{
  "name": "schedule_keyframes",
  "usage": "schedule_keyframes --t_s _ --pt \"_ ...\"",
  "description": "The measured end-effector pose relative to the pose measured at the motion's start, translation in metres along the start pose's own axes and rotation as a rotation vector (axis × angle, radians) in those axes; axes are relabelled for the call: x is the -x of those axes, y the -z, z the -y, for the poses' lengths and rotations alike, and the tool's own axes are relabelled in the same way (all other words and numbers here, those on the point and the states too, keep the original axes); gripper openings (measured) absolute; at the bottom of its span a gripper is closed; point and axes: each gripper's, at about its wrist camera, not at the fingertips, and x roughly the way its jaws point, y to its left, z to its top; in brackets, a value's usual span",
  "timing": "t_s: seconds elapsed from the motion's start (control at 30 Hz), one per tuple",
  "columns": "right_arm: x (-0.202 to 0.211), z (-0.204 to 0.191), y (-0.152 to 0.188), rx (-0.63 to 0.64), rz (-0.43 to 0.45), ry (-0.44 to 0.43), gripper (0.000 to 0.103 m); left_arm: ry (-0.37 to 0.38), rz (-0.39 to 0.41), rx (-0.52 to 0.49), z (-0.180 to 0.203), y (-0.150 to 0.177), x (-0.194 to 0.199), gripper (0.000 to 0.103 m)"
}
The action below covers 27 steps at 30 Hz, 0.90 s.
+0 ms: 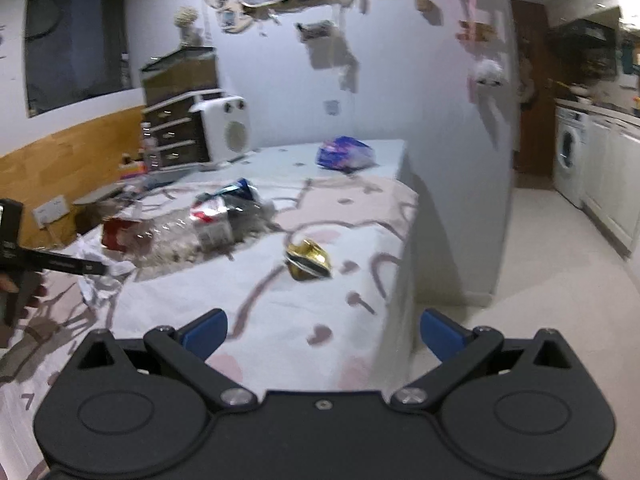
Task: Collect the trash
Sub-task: 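Grasp the white tissue with the left tool, then grasp the gold wrapper with the right tool while the left tool holds the tissue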
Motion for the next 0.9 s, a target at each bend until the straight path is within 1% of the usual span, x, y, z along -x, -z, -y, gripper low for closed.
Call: schedule_keyframes --t_s 0.03,0.1,0.13,0.2,0.23,0.27,0.3,0.37,0.4,0.43,0.47,0.53,0.63,0.73,0.8,0.9 --pt "-0.006 0.0 -0.003 0.014 -0.003 0.006 0.103 0.022 -0.008 0.024 -0.003 0.0 -0.003 0.078" --pt "-0.016 0.002 -0.008 0.028 -0.007 0.012 0.103 0.033 -0.028 0.046 -0.006 0.001 -0.007 0.059" --pt "-0.021 0.004 -0.01 0.029 -0.011 0.012 0.103 0.024 -0.033 0.04 -0.006 0.002 -0.007 0.055" --pt "-0.033 0.007 -0.016 0.031 -0.018 0.007 0.103 0.02 -0.042 0.033 -0.004 0.004 -0.005 0.04" --pt "-0.038 0.009 -0.019 0.033 -0.021 0.003 0.103 0.023 -0.042 0.032 -0.004 0.005 -0.002 0.036" --pt "-0.045 0.01 -0.022 0.039 -0.024 -0.002 0.103 0.025 -0.041 0.031 -0.003 0.007 0.002 0.028" --pt "-0.05 0.011 -0.024 0.046 -0.027 -0.005 0.103 0.024 -0.041 0.032 -0.003 0.01 0.007 0.022" --pt "-0.065 0.01 -0.029 0.079 -0.041 -0.015 0.103 0.034 -0.04 0.035 -0.001 0.016 0.018 0.019" --pt "-0.072 0.009 -0.031 0.108 -0.045 -0.025 0.102 0.044 -0.041 0.035 0.0 0.019 0.024 0.016" --pt "-0.078 0.007 -0.033 0.137 -0.047 -0.033 0.099 0.05 -0.044 0.035 0.001 0.021 0.029 0.014" --pt "-0.085 0.006 -0.035 0.165 -0.051 -0.041 0.093 0.056 -0.052 0.034 0.003 0.024 0.035 0.013" --pt "-0.1 0.003 -0.038 0.211 -0.066 -0.058 0.086 0.071 -0.067 0.035 0.008 0.029 0.045 0.012" --pt "-0.121 0.0 -0.042 0.227 -0.097 -0.098 0.081 0.117 -0.074 0.042 0.017 0.035 0.061 0.011" --pt "-0.14 -0.002 -0.044 0.229 -0.116 -0.139 0.079 0.188 -0.069 0.046 0.032 0.042 0.081 0.01" --pt "-0.152 -0.003 -0.043 0.238 -0.129 -0.137 0.076 0.242 -0.07 0.048 0.044 0.048 0.095 0.01" --pt "-0.167 -0.001 -0.043 0.219 -0.147 -0.148 0.065 0.315 -0.072 0.02 0.066 0.056 0.115 0.01"
